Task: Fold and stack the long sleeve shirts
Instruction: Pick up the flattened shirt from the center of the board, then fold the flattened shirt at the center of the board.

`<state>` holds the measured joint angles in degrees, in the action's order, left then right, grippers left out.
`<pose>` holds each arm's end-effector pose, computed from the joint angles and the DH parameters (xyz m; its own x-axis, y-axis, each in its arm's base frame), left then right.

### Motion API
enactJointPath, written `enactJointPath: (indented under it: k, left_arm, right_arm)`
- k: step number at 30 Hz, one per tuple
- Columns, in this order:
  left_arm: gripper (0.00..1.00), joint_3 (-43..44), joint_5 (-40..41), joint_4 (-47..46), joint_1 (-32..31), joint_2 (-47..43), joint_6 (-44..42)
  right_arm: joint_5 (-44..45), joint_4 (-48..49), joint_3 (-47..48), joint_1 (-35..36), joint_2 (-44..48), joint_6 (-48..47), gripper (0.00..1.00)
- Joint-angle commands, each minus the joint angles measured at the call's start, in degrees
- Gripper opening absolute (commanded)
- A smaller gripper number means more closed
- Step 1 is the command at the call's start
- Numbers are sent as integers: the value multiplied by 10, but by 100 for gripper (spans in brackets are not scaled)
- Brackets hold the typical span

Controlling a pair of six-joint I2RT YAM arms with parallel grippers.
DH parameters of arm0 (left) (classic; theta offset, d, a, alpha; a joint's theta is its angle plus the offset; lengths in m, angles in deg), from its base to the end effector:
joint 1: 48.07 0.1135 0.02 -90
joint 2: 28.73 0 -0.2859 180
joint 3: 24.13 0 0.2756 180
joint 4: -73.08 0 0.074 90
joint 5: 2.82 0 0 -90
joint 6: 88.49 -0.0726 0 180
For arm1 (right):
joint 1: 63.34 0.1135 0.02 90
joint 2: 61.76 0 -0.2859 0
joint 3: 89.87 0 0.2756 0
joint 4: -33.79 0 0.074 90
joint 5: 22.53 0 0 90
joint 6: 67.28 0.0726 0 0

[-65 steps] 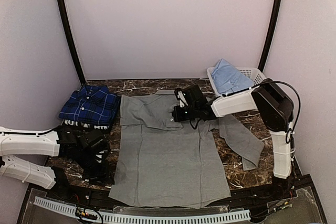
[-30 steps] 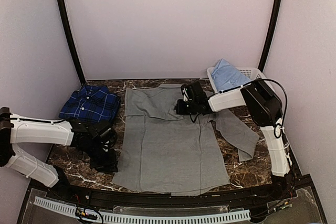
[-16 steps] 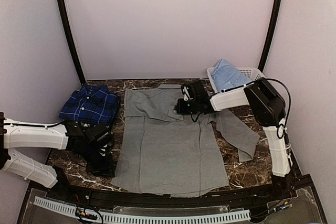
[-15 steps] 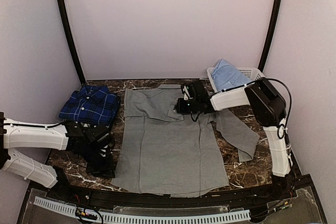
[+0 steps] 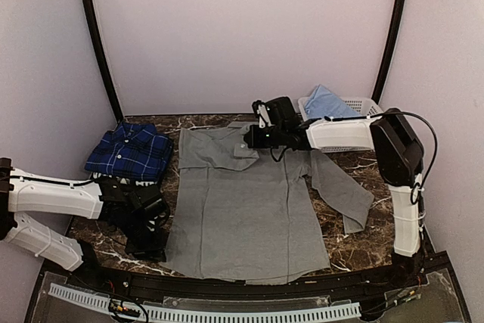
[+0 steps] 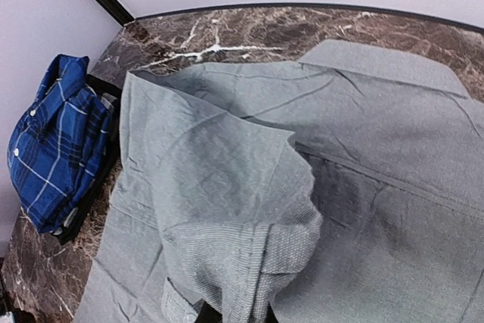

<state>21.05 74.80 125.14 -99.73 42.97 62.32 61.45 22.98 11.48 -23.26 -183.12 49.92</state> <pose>0.1153 -0.1709 0.1198 -0.9884 -0.1249 0.0869 -0.1444 0.9504 -0.2753 0.4185 0.3621 0.1884 -0.6728 0.0279 -0.7393 -0.4516 0.7760 0.4403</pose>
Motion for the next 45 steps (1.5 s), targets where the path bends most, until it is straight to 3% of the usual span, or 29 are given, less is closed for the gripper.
enactJointPath:
  k: [1, 11, 19, 27, 38, 45]
  left_arm:
    - [20, -5, 14, -1, -10, 24, 7]
    - [0, 4, 56, 28, -11, -8, 29]
    - [0, 30, 117, 76, -11, -75, 52]
    - [0, 82, 140, 73, -10, -86, -16]
    - [0, 173, 45, 8, -12, -57, -196]
    - [0, 210, -64, -37, -16, -7, -278]
  right_arm:
    - [-1, -15, 46, 18, 31, -28, 0]
    - [-1, -69, 153, 30, 30, -81, 0]
    - [-20, -66, 216, 30, 40, -127, 0]
    - [9, -74, 244, 29, 71, -165, 0]
    - [108, -103, 156, -8, 173, -220, 0]
    - [142, -103, 63, -20, 244, -220, 0]
